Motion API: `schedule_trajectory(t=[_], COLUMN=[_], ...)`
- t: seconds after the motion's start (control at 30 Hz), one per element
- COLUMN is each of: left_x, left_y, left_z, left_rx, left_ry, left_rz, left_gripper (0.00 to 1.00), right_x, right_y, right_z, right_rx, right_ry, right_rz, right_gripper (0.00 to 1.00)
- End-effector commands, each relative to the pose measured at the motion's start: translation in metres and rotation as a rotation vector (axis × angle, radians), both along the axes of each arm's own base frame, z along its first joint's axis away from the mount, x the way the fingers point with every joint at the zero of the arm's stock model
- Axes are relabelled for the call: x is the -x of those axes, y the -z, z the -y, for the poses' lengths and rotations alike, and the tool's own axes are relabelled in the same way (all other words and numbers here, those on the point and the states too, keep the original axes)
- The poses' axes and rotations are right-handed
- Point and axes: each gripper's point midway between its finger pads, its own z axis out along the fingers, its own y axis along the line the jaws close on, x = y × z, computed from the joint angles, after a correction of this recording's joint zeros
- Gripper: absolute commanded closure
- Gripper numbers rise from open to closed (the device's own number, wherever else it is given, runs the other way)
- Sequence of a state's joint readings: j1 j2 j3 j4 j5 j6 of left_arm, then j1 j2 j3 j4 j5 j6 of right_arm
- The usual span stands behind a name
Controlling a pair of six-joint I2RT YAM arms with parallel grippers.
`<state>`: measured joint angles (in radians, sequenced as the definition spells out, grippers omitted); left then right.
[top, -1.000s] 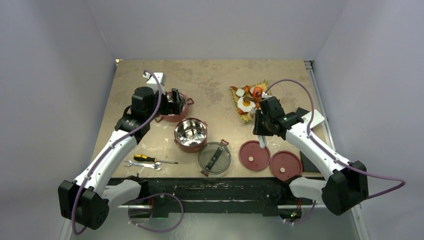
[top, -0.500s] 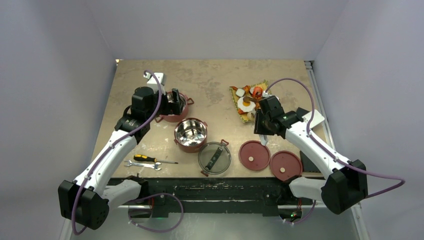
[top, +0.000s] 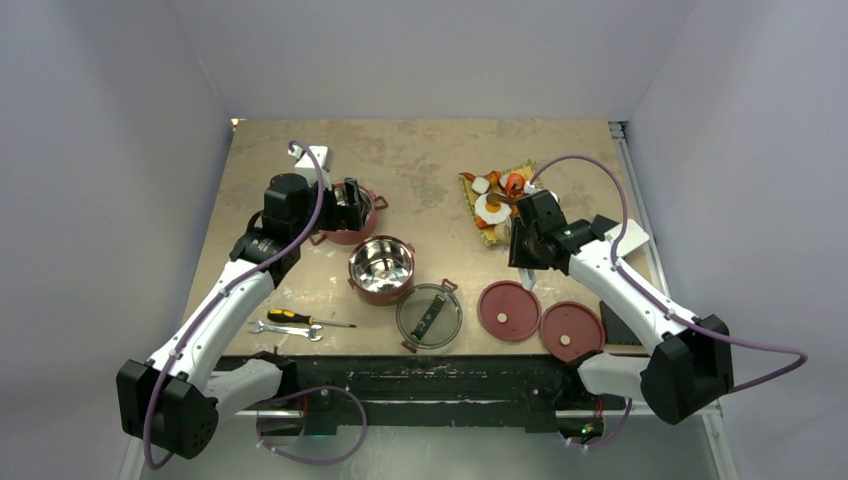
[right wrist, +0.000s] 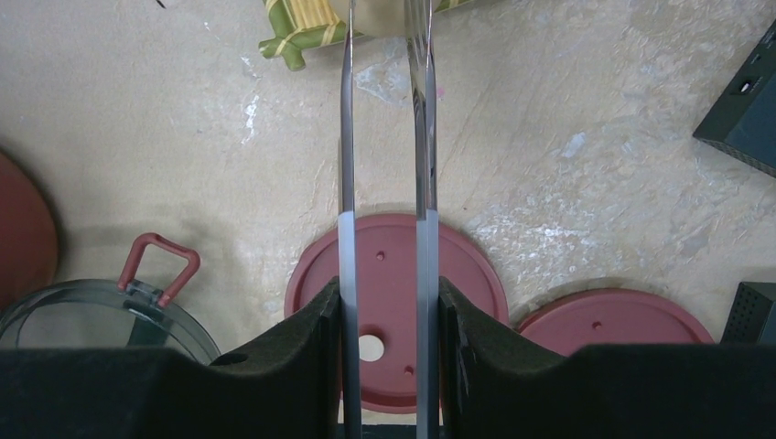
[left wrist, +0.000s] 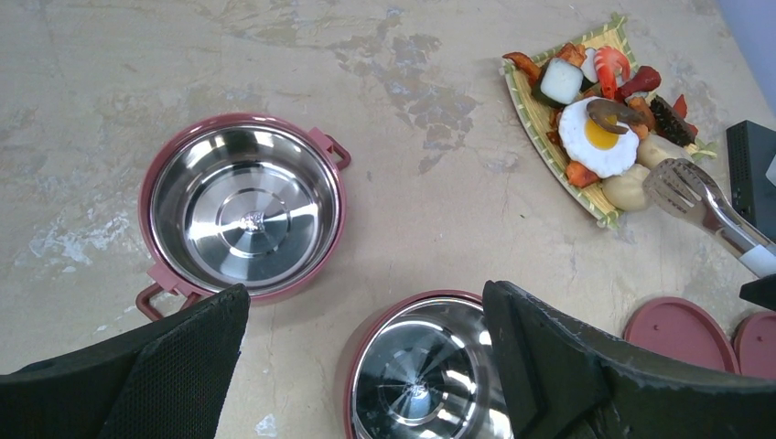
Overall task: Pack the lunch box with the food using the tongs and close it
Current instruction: Pick up the fake food from the plate.
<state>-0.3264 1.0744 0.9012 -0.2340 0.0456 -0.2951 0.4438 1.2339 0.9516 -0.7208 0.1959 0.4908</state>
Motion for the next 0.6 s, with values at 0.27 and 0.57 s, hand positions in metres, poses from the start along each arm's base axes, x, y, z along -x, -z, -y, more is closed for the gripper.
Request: schedule_trajectory(t=[0.27, 0.57], left_x=[-0.0015, -0.0017], left_y=[0.0007, 0.0022], left_z=[0.0017, 0.0026], left_rx=[0.001, 0.002], left_ry=[0.014, 0.017], left_rz=[0.001, -0.004], left_gripper=[0.01, 0.01], right_x=[-0.0163, -0.018], right_y=[-0.0125, -0.0076], right_z=[-0.0023, -0.008], right_rx=[-0.01, -0.027], right_ry=[0.026, 0.01], right_rz=[0.056, 0.049], right_gripper=[0.61, 0.56])
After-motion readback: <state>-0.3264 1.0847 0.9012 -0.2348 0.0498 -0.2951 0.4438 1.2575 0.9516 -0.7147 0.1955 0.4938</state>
